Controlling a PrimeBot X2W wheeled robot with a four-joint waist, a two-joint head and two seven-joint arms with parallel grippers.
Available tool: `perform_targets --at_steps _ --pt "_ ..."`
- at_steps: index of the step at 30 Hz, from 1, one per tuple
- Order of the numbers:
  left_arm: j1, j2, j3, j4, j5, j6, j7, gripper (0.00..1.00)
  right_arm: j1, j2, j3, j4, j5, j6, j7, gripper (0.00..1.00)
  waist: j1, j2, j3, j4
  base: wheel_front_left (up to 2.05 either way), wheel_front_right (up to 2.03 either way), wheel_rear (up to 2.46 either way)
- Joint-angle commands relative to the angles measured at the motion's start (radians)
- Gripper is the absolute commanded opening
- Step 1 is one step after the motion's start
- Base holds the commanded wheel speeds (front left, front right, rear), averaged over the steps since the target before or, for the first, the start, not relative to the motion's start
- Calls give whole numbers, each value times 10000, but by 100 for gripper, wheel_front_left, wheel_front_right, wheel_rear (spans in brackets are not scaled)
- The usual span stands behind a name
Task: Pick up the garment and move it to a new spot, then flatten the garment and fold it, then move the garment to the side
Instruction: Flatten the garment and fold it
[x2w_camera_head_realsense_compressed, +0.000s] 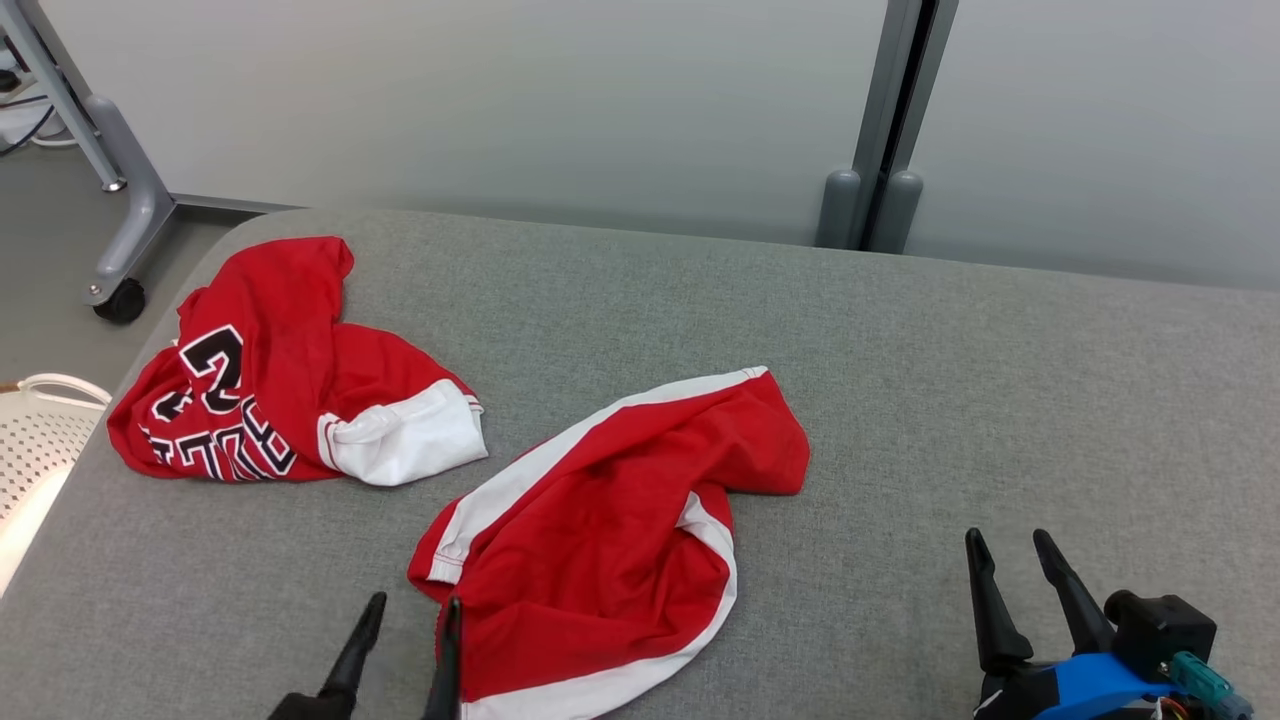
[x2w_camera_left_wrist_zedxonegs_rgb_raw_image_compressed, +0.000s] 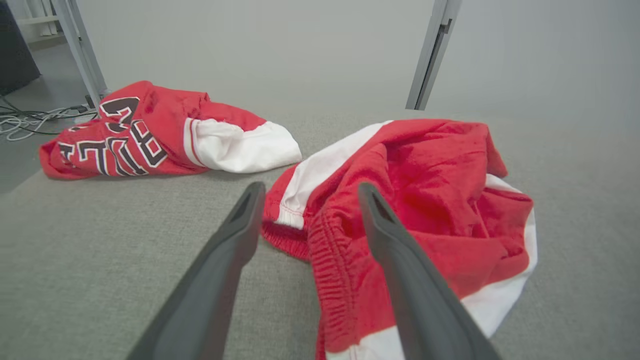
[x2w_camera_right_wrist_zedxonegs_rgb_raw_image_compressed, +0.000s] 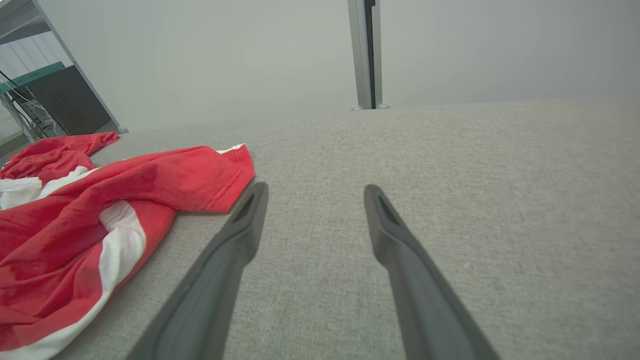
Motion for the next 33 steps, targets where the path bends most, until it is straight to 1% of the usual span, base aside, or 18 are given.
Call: perform_targets --at_steps 1,6,8,11,14,20,23,27,29,33 --pt "-95 -75 240 -331 62 -46 -29 100 122 -23 -40 50 26 5 -38 100 0 0 -35 -7 0 0 0" --pt "-139 -388 1319 -1298 127 -164 -31 100 141 -20 -12 76 8 5 -38 100 0 0 -152 -83 0 0 0" --pt "-271 -499 1813 -1487 193 -101 -31 100 178 -12 -6 58 -26 5 -38 100 0 0 -180 -101 0 0 0" --pt "-428 -600 2338 -1332 474 -112 -31 100 212 -6 15 85 -37 5 -38 100 0 0 -192 -141 0 0 0" --pt "-593 -635 2765 -812 751 -149 -29 100 191 -11 89 122 -64 5 -38 100 0 0 -166 -216 0 0 0" --pt "-853 -650 3162 -205 1285 -268 -31 100 -28 -72 368 157 -32 5 -38 100 0 0 -43 -337 0 0 0" --pt "-873 -707 3235 -176 1407 -301 -31 100 -246 -102 958 124 -94 5 -38 100 0 0 16 -299 0 0 0" --pt "-983 -771 3131 -230 1558 -374 -31 100 -865 -208 2340 334 -68 5 -38 100 0 0 123 -155 0 0 0" --pt "-1028 -801 3049 -262 1613 -391 -31 100 -1367 -223 3145 670 -4 5 -38 100 0 0 175 -71 0 0 0" --pt "-1100 -845 2877 -336 1671 -418 -31 100 -2614 -238 4393 1903 61 5 -38 100 0 0 292 161 0 0 0"
